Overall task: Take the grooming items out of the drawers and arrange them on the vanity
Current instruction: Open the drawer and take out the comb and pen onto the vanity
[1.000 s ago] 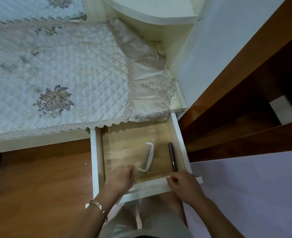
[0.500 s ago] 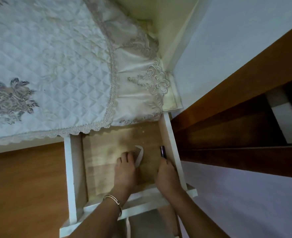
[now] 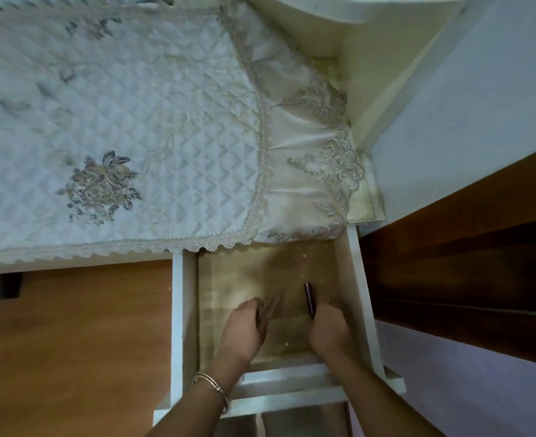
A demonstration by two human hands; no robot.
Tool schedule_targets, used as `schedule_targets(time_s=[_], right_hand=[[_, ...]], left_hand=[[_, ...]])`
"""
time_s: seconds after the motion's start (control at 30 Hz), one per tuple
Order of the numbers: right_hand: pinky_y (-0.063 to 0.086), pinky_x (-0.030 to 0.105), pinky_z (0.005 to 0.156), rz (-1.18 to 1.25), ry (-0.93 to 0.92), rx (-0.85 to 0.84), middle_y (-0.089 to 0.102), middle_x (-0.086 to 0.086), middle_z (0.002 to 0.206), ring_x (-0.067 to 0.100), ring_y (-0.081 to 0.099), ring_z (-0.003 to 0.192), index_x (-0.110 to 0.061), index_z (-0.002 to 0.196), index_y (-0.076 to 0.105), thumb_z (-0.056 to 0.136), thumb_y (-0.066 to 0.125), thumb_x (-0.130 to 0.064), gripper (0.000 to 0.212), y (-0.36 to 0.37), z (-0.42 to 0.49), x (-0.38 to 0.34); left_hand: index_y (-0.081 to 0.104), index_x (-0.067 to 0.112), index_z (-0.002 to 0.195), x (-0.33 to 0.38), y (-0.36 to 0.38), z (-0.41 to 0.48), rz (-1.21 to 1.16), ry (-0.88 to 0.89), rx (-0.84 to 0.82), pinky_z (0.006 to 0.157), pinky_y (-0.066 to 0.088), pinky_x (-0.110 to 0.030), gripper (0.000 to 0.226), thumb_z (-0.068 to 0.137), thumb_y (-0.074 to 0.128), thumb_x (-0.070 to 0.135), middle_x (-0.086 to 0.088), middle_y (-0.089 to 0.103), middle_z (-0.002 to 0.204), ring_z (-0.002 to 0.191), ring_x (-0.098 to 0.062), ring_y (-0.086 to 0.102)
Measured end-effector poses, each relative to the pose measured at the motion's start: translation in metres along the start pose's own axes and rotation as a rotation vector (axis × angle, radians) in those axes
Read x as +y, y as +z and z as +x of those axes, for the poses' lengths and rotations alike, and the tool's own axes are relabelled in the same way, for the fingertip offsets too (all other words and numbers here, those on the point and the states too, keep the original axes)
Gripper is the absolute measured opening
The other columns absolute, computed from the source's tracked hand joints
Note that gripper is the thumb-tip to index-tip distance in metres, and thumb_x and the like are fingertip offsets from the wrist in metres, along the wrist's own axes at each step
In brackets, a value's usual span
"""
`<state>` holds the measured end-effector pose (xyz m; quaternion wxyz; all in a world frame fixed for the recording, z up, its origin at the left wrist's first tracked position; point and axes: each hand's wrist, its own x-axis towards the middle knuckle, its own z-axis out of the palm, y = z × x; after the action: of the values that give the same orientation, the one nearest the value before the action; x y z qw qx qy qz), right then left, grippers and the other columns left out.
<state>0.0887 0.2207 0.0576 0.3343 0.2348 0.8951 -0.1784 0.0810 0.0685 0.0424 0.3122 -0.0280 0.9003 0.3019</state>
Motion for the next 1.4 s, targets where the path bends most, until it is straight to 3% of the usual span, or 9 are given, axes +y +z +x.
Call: schedule_targets(time_s=[0.13,0.27,0.43,0.57,0.67,0.77,1.1,1.23,1.4], right_hand=[[0.051,0.025,0.069,0.323,-0.192,0.028,0.061,0.004,0.102,0.019,0.060,0.089,-0.015,0.106,0.051,0.083,0.058,-0.016,0.023,-0.030,-0.014,-0.025],[0.051,0.027,0.069,0.560,-0.375,0.054,0.063,-0.002,0.088,0.015,0.059,0.078,-0.024,0.093,0.054,0.081,0.060,-0.014,0.017,-0.074,-0.027,-0.074],[0.044,0.012,0.054,0.646,-0.507,0.126,0.047,-0.011,0.064,0.006,0.047,0.058,-0.014,0.096,0.059,0.082,0.057,-0.005,0.017,-0.125,0.000,-0.155],[0.037,0.003,0.043,0.592,-0.520,0.184,0.054,-0.002,0.074,0.006,0.048,0.058,-0.003,0.109,0.057,0.084,0.057,-0.007,0.026,-0.151,0.034,-0.200],[0.049,0.021,0.069,0.452,-0.497,0.211,0.064,0.013,0.102,0.022,0.060,0.081,-0.003,0.117,0.052,0.085,0.057,-0.010,0.033,-0.157,0.053,-0.219],[0.053,0.038,0.079,0.360,-0.481,0.185,0.064,0.019,0.106,0.031,0.062,0.093,-0.003,0.121,0.047,0.086,0.056,-0.010,0.036,-0.149,0.064,-0.222],[0.043,0.029,0.089,0.377,-0.625,0.355,0.059,0.009,0.111,0.014,0.051,0.097,-0.007,0.121,0.053,0.087,0.055,-0.009,0.034,-0.125,0.011,-0.147],[0.042,0.023,0.086,0.216,-0.554,0.336,0.056,-0.007,0.100,0.012,0.053,0.098,-0.015,0.110,0.061,0.089,0.055,-0.020,0.022,-0.088,-0.031,-0.068],[0.047,0.036,0.078,0.199,-0.398,0.311,0.069,0.012,0.092,0.030,0.062,0.090,-0.008,0.090,0.070,0.083,0.061,-0.022,0.018,-0.015,-0.081,0.028]], left_hand=[[0.058,0.021,0.084,0.010,-0.043,-0.016,-0.176,0.077,0.156,0.055,0.036,-0.015,0.003,0.084,0.061,0.020,0.004,0.059,0.075,0.070,-0.014,0.055],[0.053,0.029,0.067,0.024,-0.112,-0.021,-0.382,0.031,0.398,0.054,0.037,-0.011,0.020,0.085,0.061,0.026,0.008,0.053,0.058,0.056,-0.004,0.050],[0.064,0.012,0.093,0.040,-0.201,0.026,-0.409,0.010,0.524,0.064,0.044,-0.026,0.014,0.090,0.053,0.019,-0.005,0.063,0.081,0.079,-0.023,0.060],[0.064,0.006,0.101,0.042,-0.237,0.073,-0.388,-0.066,0.574,0.081,0.052,-0.043,0.019,0.089,0.053,0.017,-0.015,0.069,0.097,0.089,-0.032,0.064],[0.062,0.005,0.107,0.040,-0.246,0.094,-0.386,-0.126,0.594,0.085,0.050,-0.038,0.024,0.087,0.054,0.015,-0.016,0.068,0.106,0.096,-0.032,0.063],[0.058,0.004,0.114,0.034,-0.244,0.100,-0.303,-0.174,0.594,0.082,0.045,-0.032,0.029,0.087,0.055,0.014,-0.015,0.065,0.112,0.102,-0.029,0.059],[0.058,0.006,0.116,0.007,-0.199,0.023,-0.208,0.080,0.692,0.081,0.040,-0.024,0.029,0.087,0.054,0.011,-0.009,0.063,0.113,0.092,-0.012,0.052],[0.061,0.014,0.111,-0.020,-0.137,-0.035,-0.065,0.205,0.485,0.083,0.040,-0.025,0.023,0.089,0.053,0.016,-0.004,0.066,0.108,0.100,-0.018,0.056],[0.056,0.025,0.118,-0.059,-0.071,-0.100,0.103,0.264,0.197,0.089,0.033,-0.020,0.032,0.093,0.037,0.029,0.008,0.059,0.118,0.112,-0.011,0.047]])
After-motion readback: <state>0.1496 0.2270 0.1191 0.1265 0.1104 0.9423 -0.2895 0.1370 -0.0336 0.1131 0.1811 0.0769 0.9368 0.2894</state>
